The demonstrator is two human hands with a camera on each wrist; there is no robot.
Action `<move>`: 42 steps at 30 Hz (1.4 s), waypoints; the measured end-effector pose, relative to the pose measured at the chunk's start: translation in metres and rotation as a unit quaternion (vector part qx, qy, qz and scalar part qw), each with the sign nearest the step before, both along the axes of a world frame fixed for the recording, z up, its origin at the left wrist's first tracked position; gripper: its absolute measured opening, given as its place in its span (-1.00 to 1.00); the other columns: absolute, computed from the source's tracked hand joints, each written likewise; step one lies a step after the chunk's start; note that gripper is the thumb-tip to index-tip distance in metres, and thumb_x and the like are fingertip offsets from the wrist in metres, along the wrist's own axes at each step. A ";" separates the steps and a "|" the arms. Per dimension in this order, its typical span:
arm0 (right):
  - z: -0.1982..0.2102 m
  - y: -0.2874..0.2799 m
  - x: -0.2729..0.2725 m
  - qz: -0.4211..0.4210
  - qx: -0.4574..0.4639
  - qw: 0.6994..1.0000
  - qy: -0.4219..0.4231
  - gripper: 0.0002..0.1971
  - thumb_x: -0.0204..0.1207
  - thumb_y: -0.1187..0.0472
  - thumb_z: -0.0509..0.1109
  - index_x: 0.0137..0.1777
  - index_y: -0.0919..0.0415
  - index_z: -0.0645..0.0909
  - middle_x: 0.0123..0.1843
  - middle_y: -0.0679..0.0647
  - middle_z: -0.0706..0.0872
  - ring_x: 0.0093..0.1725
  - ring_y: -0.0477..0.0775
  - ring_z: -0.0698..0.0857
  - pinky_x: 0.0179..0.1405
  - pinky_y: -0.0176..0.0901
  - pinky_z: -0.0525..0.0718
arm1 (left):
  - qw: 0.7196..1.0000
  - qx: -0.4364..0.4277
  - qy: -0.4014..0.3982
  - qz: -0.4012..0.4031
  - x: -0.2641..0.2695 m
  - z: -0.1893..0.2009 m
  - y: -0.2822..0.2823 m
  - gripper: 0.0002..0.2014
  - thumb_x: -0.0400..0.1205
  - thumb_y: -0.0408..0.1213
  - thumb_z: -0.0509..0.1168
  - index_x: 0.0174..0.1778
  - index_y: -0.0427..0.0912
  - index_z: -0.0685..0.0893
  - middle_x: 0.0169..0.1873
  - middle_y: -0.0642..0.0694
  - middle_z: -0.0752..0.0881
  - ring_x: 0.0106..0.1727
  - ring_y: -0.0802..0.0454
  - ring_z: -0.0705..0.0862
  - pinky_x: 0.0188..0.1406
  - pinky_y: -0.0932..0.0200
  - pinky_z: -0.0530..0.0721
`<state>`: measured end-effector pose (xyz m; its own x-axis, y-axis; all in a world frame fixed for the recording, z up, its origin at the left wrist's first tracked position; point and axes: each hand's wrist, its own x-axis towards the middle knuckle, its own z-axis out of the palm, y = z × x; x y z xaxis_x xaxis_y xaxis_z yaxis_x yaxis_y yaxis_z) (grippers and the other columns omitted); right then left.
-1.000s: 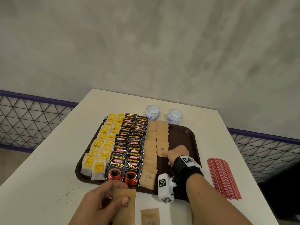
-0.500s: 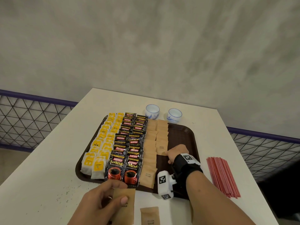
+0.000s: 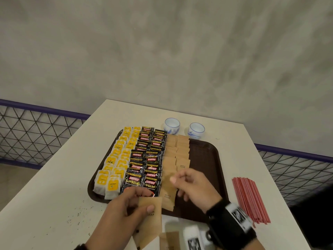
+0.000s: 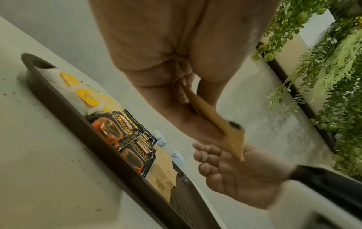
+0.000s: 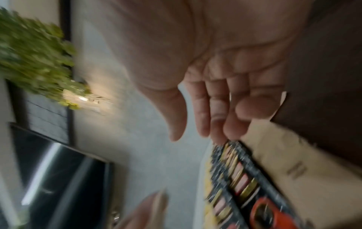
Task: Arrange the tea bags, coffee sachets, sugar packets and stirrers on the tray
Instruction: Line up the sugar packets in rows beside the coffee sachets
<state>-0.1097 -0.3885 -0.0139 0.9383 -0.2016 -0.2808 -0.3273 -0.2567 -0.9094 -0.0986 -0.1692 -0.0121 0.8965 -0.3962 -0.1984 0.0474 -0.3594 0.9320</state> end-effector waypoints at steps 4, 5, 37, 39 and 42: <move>0.014 0.025 -0.040 0.092 0.115 0.989 -0.018 -0.69 0.30 0.08 0.60 0.00 0.18 0.70 -0.26 0.08 0.74 -0.30 0.14 0.66 -0.45 -0.18 0.62 | 0.998 -0.055 -0.003 0.000 0.000 0.007 -0.010 -0.76 0.45 -0.23 0.49 -0.02 0.07 0.66 -0.26 0.01 0.82 -0.33 0.18 0.71 -0.35 0.26 0.66; 0.014 0.028 -0.044 0.078 0.120 0.989 -0.027 -0.69 0.30 0.16 0.60 0.01 0.24 0.70 -0.30 0.12 0.73 -0.32 0.19 0.64 -0.47 -0.17 0.62 | 0.998 -0.067 0.000 -0.001 -0.001 0.008 -0.012 -0.76 0.44 -0.24 0.49 -0.02 0.04 0.66 -0.32 -0.03 0.81 -0.39 0.19 0.67 -0.39 0.25 0.63; 0.033 -0.044 -0.031 -0.182 -0.024 0.979 -0.082 -0.79 0.44 0.46 0.50 0.02 0.31 0.57 -0.35 0.19 0.77 -0.41 0.03 0.68 -0.51 -0.24 0.61 | 0.998 -0.023 0.013 -0.049 -0.007 -0.002 0.008 -0.51 0.36 -0.37 0.56 -0.10 0.42 0.68 -0.10 0.41 0.74 -0.03 0.40 0.71 -0.17 0.37 0.72; 0.004 -0.059 -0.016 -0.197 -0.039 0.979 -0.017 -0.79 0.43 0.46 0.50 0.01 0.34 0.58 -0.26 0.24 0.78 -0.38 0.05 0.70 -0.49 -0.23 0.62 | 0.999 -0.016 0.012 -0.046 -0.007 -0.004 0.009 -0.48 0.36 -0.35 0.57 -0.10 0.48 0.65 -0.09 0.37 0.75 -0.04 0.37 0.72 -0.15 0.34 0.72; -0.025 -0.065 0.004 -0.186 -0.061 0.980 0.025 -0.80 0.42 0.46 0.52 -0.05 0.30 0.59 -0.23 0.27 0.78 -0.38 0.05 0.69 -0.48 -0.21 0.61 | 0.999 -0.002 0.010 -0.042 -0.006 -0.007 0.011 -0.48 0.35 -0.30 0.58 -0.11 0.52 0.64 -0.09 0.21 0.79 -0.06 0.29 0.75 -0.08 0.27 0.72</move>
